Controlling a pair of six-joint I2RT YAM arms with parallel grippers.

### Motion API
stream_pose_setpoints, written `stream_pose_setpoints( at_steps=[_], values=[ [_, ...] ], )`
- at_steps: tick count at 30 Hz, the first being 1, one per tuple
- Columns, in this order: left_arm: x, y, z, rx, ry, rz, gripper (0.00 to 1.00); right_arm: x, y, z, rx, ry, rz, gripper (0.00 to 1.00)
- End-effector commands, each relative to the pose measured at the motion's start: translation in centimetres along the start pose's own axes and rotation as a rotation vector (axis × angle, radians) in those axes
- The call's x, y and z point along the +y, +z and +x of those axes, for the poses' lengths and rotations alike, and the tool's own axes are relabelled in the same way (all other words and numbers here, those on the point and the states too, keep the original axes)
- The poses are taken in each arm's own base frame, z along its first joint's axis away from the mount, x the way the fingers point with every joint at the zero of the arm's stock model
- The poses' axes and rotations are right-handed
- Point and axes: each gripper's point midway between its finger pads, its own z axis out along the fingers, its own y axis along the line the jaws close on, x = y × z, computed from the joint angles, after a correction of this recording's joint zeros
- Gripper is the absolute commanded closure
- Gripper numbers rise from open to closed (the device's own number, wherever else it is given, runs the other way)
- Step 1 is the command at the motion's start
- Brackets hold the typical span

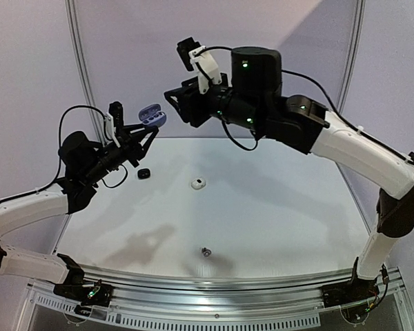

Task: Insert the wireless bluetooth earbuds into the charging case

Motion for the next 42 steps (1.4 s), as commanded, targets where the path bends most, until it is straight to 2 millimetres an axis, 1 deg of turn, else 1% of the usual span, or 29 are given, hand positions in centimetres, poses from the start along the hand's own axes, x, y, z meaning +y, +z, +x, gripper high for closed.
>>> stream_pose_setpoints(
  at_steps=[1, 3, 4, 6, 7, 8, 9, 12, 16, 19, 21, 23, 24, 25, 26, 27, 28, 29, 30, 32, 33, 35, 36, 38, 40, 42],
  values=[
    [0.7, -0.8, 0.4, 0.048, -0.024, -0.042, 1.00, -1.4, -1.1, 7.3, 0.264, 0.245, -0.062, 0.40],
    [0.8, -1.3, 1.0, 0.085, -0.035, -0.051, 1.00, -2.5, -1.8, 11.7, 0.393, 0.331, 0.000, 0.39],
    [0.9, -1.6, 1.3, 0.103, -0.037, -0.057, 1.00, -2.9, -2.2, 14.0, 0.453, 0.344, 0.041, 0.38],
    [1.2, -2.3, 2.2, 0.143, -0.049, -0.070, 1.00, -3.3, -3.4, 18.1, 0.565, 0.405, 0.109, 0.38],
    [1.4, -2.7, 2.7, 0.165, -0.057, -0.079, 1.00, -3.4, -3.9, 20.1, 0.616, 0.429, 0.133, 0.38],
    [1.6, -3.1, 3.2, 0.183, -0.065, -0.086, 1.00, -3.1, -4.6, 22.6, 0.680, 0.467, 0.154, 0.38],
    [1.6, -3.5, 3.7, 0.202, -0.072, -0.088, 1.00, -2.8, -5.1, 24.6, 0.736, 0.486, 0.162, 0.38],
    [1.4, -4.3, 4.7, 0.238, -0.091, -0.080, 1.00, -1.6, -6.3, 29.4, 0.875, 0.570, 0.190, 0.41],
    [0.6, -5.3, 5.7, 0.254, -0.131, -0.058, 1.00, 0.7, -7.1, 33.7, 1.004, 0.595, 0.196, 0.45],
    [0.0, -6.4, 6.7, 0.274, -0.160, -0.043, 1.00, 2.5, -7.4, 36.4, 1.091, 0.598, 0.174, 0.49],
    [-0.3, -7.1, 7.8, 0.306, -0.175, -0.037, 1.00, 3.7, -7.6, 37.5, 1.114, 0.597, 0.138, 0.50],
    [-0.6, -7.7, 8.6, 0.327, -0.175, -0.028, 1.00, 4.8, -7.7, 37.7, 1.113, 0.543, 0.063, 0.52],
    [-0.7, -8.0, 9.1, 0.334, -0.174, -0.022, 1.00, 5.0, -7.8, 37.6, 1.098, 0.486, 0.029, 0.51],
    [-0.9, -8.2, 9.3, 0.332, -0.170, -0.016, 1.00, 5.3, -8.0, 37.5, 1.077, 0.372, -0.039, 0.50],
    [-1.0, -8.3, 9.3, 0.324, -0.166, -0.009, 1.00, 5.4, -8.3, 37.0, 1.041, 0.314, -0.094, 0.49],
    [-1.2, -8.4, 9.4, 0.320, -0.165, 0.000, 1.00, 5.6, -8.6, 37.1, 1.014, 0.241, -0.165, 0.48],
    [-1.4, -8.4, 9.4, 0.314, -0.164, 0.012, 1.00, 6.0, -9.0, 37.1, 0.963, 0.154, -0.257, 0.46],
    [-1.6, -8.5, 9.2, 0.306, -0.159, 0.028, 1.00, 6.5, -9.6, 36.6, 0.920, 0.110, -0.327, 0.45],
    [-2.0, -8.5, 9.0, 0.298, -0.147, 0.052, 1.00, 6.8, -10.1, 36.8, 0.895, 0.043, -0.392, 0.44],
    [-3.3, -8.7, 9.1, 0.283, -0.087, 0.132, 1.00, 6.9, -10.7, 37.2, 0.867, -0.094, -0.478, 0.43],
    [-3.7, -8.9, 9.3, 0.275, -0.051, 0.161, 1.00, 6.8, -10.8, 37.8, 0.875, -0.149, -0.512, 0.44],
    [-4.0, -9.1, 9.9, 0.257, 0.010, 0.195, 1.00, 6.3, -10.5, 38.7, 0.904, -0.219, -0.557, 0.44],
    [-4.1, -9.1, 10.0, 0.249, 0.029, 0.204, 1.00, 6.2, -10.3, 39.9, 0.940, -0.231, -0.574, 0.46],
    [-4.4, -9.1, 10.1, 0.234, 0.050, 0.225, 1.00, 6.0, -9.9, 40.9, 0.969, -0.262, -0.603, 0.48],
    [-4.8, -9.3, 10.1, 0.215, 0.090, 0.254, 1.00, 6.1, -9.7, 41.7, 0.958, -0.308, -0.640, 0.48],
    [-4.9, -9.4, 10.0, 0.199, 0.112, 0.257, 1.00, 6.2, -9.6, 42.0, 0.931, -0.336, -0.666, 0.48]
  ],
)
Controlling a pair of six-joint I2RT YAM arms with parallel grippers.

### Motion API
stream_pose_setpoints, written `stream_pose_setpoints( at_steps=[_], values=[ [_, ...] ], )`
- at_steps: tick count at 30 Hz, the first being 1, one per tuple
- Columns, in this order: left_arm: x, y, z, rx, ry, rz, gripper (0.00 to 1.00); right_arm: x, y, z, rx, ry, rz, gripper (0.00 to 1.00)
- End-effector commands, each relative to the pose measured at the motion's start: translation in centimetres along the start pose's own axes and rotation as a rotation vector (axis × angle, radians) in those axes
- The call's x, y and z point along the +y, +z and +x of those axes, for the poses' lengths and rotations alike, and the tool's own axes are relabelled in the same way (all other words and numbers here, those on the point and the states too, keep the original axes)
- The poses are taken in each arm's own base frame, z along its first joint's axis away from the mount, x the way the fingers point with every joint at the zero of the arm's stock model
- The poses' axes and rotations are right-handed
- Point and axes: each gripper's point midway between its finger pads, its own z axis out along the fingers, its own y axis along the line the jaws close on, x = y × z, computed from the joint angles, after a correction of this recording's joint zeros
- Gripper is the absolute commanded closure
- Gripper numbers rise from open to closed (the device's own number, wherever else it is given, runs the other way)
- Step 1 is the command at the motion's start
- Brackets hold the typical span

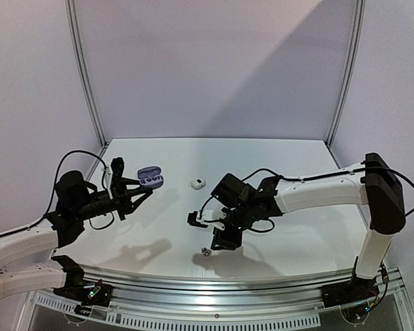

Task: Insert the wireless bluetooth earbuds into the charging case

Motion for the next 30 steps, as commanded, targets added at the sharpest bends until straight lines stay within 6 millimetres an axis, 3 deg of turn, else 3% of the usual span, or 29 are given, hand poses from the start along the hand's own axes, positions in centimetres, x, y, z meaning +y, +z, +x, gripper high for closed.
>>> stream_pose_setpoints(
  at_steps=[1, 9, 19, 30],
  values=[
    [-0.9, -0.5, -1.2, -0.081, 0.142, 0.041, 1.00, 0.1, 1.4, 0.7, -0.002, -0.186, -0.044, 0.48],
    [-1.0, -0.9, -0.7, -0.083, 0.129, 0.029, 1.00, -0.9, 3.6, 0.1, 0.009, -0.248, -0.019, 0.47],
    [-0.6, -0.9, -0.5, -0.079, 0.139, 0.008, 1.00, -0.1, 5.4, 0.3, 0.034, -0.282, -0.101, 0.44],
    [-0.3, -0.8, -0.5, -0.070, 0.145, -0.007, 1.00, 1.0, 6.0, 0.9, 0.057, -0.258, -0.175, 0.55]
  ],
)
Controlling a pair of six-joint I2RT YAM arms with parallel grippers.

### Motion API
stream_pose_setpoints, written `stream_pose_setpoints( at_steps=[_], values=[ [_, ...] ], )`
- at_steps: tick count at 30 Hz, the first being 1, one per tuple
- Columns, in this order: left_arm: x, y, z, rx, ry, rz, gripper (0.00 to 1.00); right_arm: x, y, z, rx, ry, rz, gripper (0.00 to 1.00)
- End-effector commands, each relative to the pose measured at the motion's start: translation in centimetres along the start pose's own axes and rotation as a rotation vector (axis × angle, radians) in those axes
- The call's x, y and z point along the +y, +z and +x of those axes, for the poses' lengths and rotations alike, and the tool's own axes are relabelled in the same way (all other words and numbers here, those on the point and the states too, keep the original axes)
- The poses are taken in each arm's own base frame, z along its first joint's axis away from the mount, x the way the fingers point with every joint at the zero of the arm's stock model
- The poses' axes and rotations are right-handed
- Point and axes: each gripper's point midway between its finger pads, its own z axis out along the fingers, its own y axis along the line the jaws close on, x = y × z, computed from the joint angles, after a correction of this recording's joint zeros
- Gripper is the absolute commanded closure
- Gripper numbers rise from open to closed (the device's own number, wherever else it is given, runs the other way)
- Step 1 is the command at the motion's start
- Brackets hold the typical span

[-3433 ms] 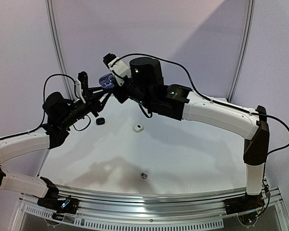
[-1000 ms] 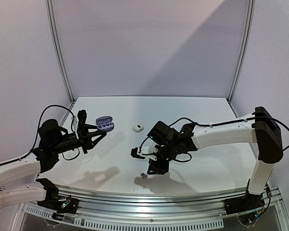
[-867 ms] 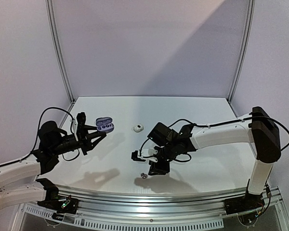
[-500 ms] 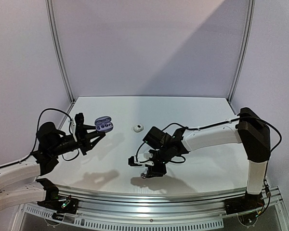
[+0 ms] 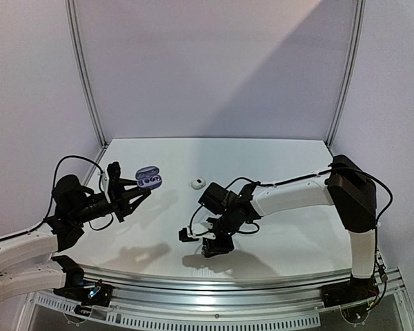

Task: Insert the wireless bluetooth earbuds into the charging case

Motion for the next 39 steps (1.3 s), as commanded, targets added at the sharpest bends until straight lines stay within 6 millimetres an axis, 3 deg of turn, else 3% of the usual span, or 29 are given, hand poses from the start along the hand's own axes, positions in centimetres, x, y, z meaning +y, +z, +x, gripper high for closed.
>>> stream_pose_setpoints(
  at_steps=[1, 11, 19, 23, 28, 31, 35, 39],
  values=[
    [0.4, -0.2, 0.3, 0.001, 0.014, -0.021, 1.00, 0.5, 0.5, 0.4, 0.009, 0.034, -0.037, 0.56],
    [0.5, -0.1, 0.4, 0.007, 0.013, -0.023, 1.00, -0.7, 0.7, -0.1, -0.008, 0.169, 0.021, 0.65],
    [0.5, -0.1, 0.4, 0.007, 0.011, -0.023, 1.00, -1.9, 0.5, 1.4, 0.000, 0.424, 0.129, 0.69],
    [0.4, -0.1, 0.5, 0.008, 0.007, -0.020, 1.00, -2.9, -0.6, 2.5, -0.002, 0.557, 0.233, 0.69],
    [0.4, -0.1, 0.3, 0.004, 0.005, -0.019, 1.00, -3.5, -1.2, 3.3, -0.001, 0.771, 0.296, 0.65],
    [0.4, -0.1, 0.3, 0.004, 0.006, -0.022, 1.00, -3.7, -1.6, 4.1, -0.007, 0.903, 0.343, 0.58],
    [0.4, -0.1, 0.3, 0.005, 0.001, -0.018, 1.00, -3.7, -2.9, 2.6, -0.083, 0.975, 0.321, 0.52],
    [0.3, -0.1, 0.3, 0.004, -0.001, -0.012, 1.00, -4.1, -5.4, 1.2, -0.093, 0.916, 0.343, 0.50]
  ],
)
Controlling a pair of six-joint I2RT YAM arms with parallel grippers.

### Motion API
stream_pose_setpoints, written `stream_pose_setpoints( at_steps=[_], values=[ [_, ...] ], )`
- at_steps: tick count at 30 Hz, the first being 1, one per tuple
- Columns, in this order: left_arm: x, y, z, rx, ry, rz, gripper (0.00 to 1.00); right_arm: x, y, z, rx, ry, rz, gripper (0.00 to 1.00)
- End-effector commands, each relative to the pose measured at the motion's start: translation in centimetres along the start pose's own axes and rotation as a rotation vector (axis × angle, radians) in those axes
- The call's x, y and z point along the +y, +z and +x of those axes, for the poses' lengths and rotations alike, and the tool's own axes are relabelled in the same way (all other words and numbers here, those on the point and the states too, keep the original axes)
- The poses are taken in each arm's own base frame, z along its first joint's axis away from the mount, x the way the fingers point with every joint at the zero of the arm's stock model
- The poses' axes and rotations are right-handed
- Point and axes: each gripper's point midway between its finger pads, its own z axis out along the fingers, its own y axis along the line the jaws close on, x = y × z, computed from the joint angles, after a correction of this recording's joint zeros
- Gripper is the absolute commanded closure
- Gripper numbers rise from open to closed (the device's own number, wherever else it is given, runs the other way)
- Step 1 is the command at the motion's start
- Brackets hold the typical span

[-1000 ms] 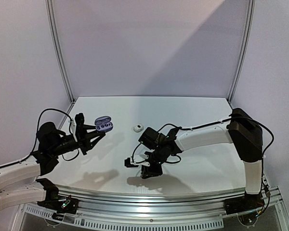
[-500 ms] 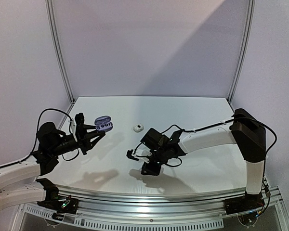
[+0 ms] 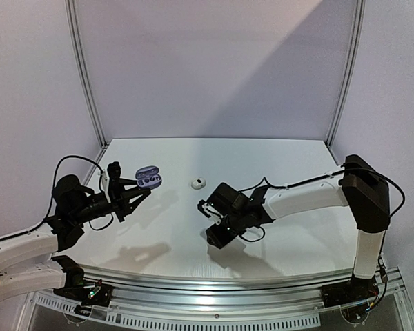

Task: Insert the wireless bluetooth earbuds into the charging case

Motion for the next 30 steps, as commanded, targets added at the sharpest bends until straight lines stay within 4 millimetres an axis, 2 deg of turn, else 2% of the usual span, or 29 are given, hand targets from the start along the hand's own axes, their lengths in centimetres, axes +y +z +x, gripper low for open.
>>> stream_pose_setpoints(
  at_steps=[1, 6, 9, 10, 12, 14, 18, 25, 30],
  values=[
    [0.1, -0.1, 0.2, 0.000, -0.003, -0.003, 1.00, -0.3, -3.5, -1.8, -0.042, -0.001, 0.033, 0.50],
    [0.0, -0.2, 0.3, 0.002, -0.005, -0.001, 1.00, 0.9, -6.1, -0.3, -0.045, -0.222, -0.072, 0.55],
    [0.0, -0.2, 0.3, 0.000, -0.004, 0.000, 1.00, 0.2, -6.5, 0.4, -0.039, -0.310, -0.077, 0.66],
    [0.0, -0.2, 0.3, 0.001, -0.005, 0.000, 1.00, -0.2, -6.2, 0.6, -0.027, -0.368, -0.055, 0.70],
    [0.0, -0.2, 0.4, 0.004, -0.005, 0.000, 1.00, -0.6, -5.2, 0.8, -0.011, -0.428, -0.037, 0.69],
    [0.0, -0.1, 0.4, 0.007, -0.006, -0.001, 1.00, -0.3, -4.1, 0.8, -0.026, -0.476, -0.048, 0.65],
    [0.2, -0.1, 0.5, 0.014, 0.000, -0.008, 1.00, 0.5, -2.2, 0.5, -0.060, -0.556, -0.031, 0.64],
    [0.2, 0.0, 0.7, 0.019, -0.003, -0.009, 1.00, 0.9, 0.3, 1.5, -0.033, -0.534, -0.063, 0.66],
    [0.2, 0.0, 0.8, 0.021, -0.005, -0.010, 1.00, 1.1, 1.2, 1.9, -0.020, -0.534, -0.070, 0.70]
  ],
)
